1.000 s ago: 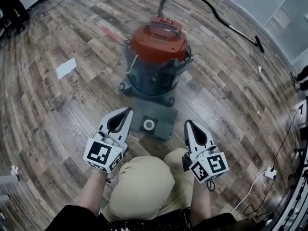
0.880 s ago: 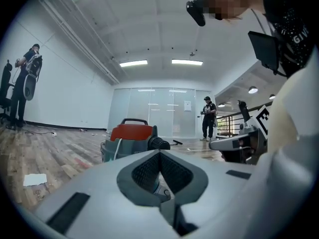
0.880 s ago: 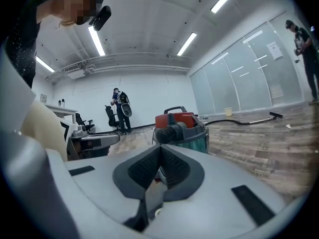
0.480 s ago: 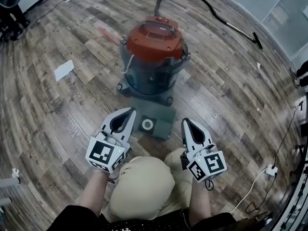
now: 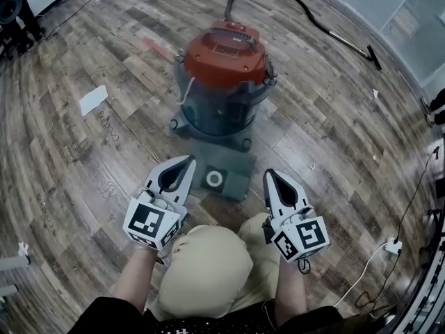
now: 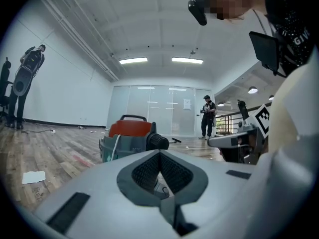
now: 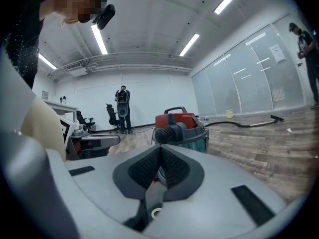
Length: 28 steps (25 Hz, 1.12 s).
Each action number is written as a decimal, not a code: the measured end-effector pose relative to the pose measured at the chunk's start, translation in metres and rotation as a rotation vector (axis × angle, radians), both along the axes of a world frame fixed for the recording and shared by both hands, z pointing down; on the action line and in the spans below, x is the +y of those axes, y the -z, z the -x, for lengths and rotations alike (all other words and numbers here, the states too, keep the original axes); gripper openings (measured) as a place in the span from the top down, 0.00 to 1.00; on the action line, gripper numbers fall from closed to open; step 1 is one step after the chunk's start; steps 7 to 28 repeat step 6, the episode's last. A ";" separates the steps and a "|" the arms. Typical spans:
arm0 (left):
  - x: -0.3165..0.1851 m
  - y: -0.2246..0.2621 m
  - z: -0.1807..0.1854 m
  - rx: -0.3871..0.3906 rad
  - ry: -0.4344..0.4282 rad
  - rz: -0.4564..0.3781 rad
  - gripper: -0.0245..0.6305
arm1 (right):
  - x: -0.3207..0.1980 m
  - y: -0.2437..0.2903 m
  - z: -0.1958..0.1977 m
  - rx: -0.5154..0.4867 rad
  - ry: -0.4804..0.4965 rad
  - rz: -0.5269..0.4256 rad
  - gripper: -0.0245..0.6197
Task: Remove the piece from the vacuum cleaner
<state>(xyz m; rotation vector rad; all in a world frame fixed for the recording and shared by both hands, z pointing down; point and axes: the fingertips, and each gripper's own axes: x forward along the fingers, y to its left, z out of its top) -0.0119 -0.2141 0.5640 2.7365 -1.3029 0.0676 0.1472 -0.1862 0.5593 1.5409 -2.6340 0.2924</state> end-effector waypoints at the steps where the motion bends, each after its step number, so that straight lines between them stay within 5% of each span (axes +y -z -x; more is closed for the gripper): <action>1: -0.001 0.000 0.000 0.001 -0.001 0.000 0.95 | 0.000 -0.001 0.001 0.002 0.001 0.001 0.95; 28: -0.002 -0.002 -0.001 0.005 -0.012 0.006 0.95 | 0.002 -0.003 0.001 0.010 0.001 0.008 0.95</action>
